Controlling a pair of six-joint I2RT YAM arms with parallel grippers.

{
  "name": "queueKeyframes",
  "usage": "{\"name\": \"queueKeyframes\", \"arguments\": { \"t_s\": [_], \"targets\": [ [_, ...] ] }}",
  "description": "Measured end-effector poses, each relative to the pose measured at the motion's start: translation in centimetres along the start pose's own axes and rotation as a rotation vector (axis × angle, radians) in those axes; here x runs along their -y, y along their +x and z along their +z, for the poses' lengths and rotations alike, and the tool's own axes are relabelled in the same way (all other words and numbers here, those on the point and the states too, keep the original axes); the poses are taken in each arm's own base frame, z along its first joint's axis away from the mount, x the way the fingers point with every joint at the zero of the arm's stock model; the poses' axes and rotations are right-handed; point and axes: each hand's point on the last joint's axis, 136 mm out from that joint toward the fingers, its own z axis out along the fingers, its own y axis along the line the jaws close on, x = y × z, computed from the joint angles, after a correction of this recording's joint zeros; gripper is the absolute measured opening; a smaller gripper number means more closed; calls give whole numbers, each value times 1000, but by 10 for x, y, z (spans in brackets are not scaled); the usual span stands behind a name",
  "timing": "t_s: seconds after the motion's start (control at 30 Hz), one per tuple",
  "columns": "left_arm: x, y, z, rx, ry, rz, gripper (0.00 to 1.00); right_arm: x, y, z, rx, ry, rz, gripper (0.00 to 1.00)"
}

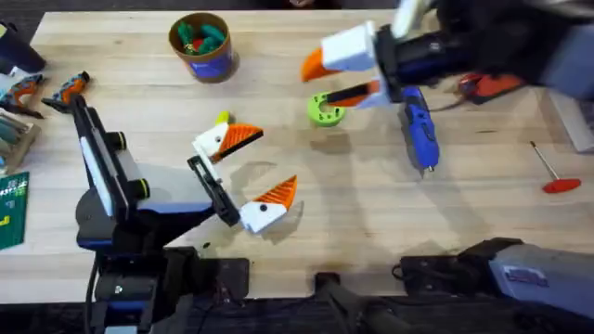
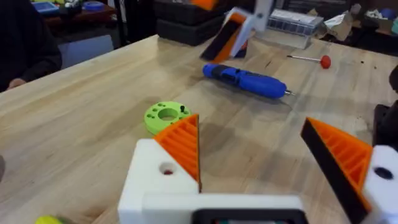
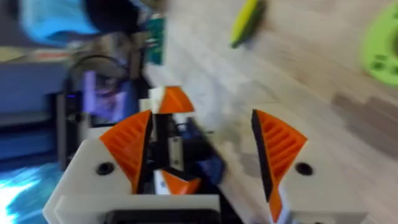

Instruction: Pick up the gripper from the table and insert it into the empty holder that is missing its gripper. Then pick up a screw, insert it into the mounting hole, and use the screwdriver to tighten it. Finally, clean up the table by picking up the vegetable and placing it into the bucket.

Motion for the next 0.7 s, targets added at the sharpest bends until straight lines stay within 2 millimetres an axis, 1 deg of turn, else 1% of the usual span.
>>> {"name": "queueKeyframes", "arguments": {
  "t_s": [0.07, 0.2, 0.27, 0.37, 0.43, 0.5, 0.53, 0.6, 0.7],
  "targets": [
    [0, 0, 0, 0, 0, 0, 986, 3, 5, -18, 33, 112, -45, 850],
    [0, 0, 0, 0, 0, 0, 986, 6, 8, -51, 61, 322, -133, 850],
    [0, 0, 0, 0, 0, 0, 986, 11, 7, -64, 54, 421, -163, 850],
    [0, 0, 0, 0, 0, 0, 986, 22, 3, -75, 35, 555, -201, 848],
    [0, 0, 0, 0, 0, 0, 986, 30, -2, -77, 15, 638, -232, 851],
    [0, 0, 0, 0, 0, 0, 986, 36, -6, -75, -15, 704, -266, 850],
    [0, 0, 0, 0, 0, 0, 985, 39, -9, -71, -31, 735, -287, 863],
    [0, 0, 0, 0, 0, 0, 986, 44, -13, -62, -68, 781, -336, 973],
    [0, 0, 0, 0, 0, 0, 986, 50, -17, -45, -133, 820, -409, 991]
  ]
}}
